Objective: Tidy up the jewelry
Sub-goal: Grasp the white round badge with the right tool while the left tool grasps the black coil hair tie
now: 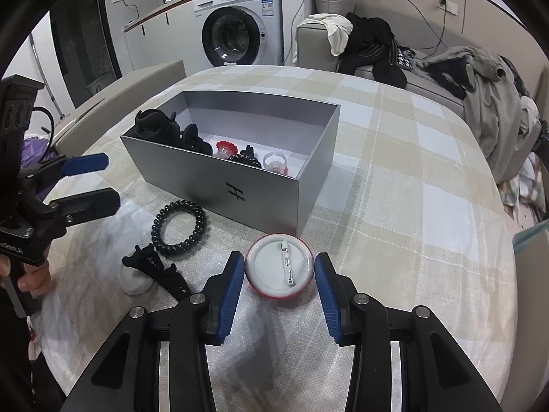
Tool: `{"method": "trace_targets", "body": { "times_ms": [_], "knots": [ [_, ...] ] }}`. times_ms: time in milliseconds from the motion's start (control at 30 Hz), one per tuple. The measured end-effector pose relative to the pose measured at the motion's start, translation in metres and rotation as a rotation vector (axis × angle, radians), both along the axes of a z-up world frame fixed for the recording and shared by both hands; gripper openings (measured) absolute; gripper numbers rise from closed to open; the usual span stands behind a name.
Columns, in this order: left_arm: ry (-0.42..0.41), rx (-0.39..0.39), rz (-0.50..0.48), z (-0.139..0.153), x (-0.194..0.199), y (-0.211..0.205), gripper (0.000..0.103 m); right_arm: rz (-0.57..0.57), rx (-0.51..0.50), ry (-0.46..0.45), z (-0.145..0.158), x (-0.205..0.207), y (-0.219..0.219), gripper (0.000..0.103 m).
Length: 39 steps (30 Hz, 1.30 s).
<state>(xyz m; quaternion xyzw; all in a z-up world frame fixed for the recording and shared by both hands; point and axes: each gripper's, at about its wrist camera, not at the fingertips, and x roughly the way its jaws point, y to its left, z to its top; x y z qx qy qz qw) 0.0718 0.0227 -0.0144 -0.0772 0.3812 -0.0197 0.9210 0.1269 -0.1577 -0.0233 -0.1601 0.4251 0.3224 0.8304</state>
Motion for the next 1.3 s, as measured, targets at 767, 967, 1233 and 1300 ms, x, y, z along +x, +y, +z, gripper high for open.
{"method": "trace_targets", "body": {
  "times_ms": [767,967,1233,1300],
  "knots": [
    [0.118,-0.02,-0.036,-0.018,0.015,-0.02,0.021,-0.001,0.042,-0.011,0.018,-0.001,-0.012,0.041],
    [0.101,-0.007,-0.046,-0.019,0.012,-0.025,0.005,0.009,0.04,-0.013,0.019,-0.004,-0.009,0.041],
    [0.088,0.008,-0.05,-0.016,0.01,-0.021,0.004,0.015,0.05,-0.016,0.02,-0.005,-0.008,0.041],
    [0.074,0.006,-0.043,-0.013,0.009,-0.019,0.003,0.016,0.056,-0.021,0.021,-0.006,-0.008,0.041]
  ]
}}
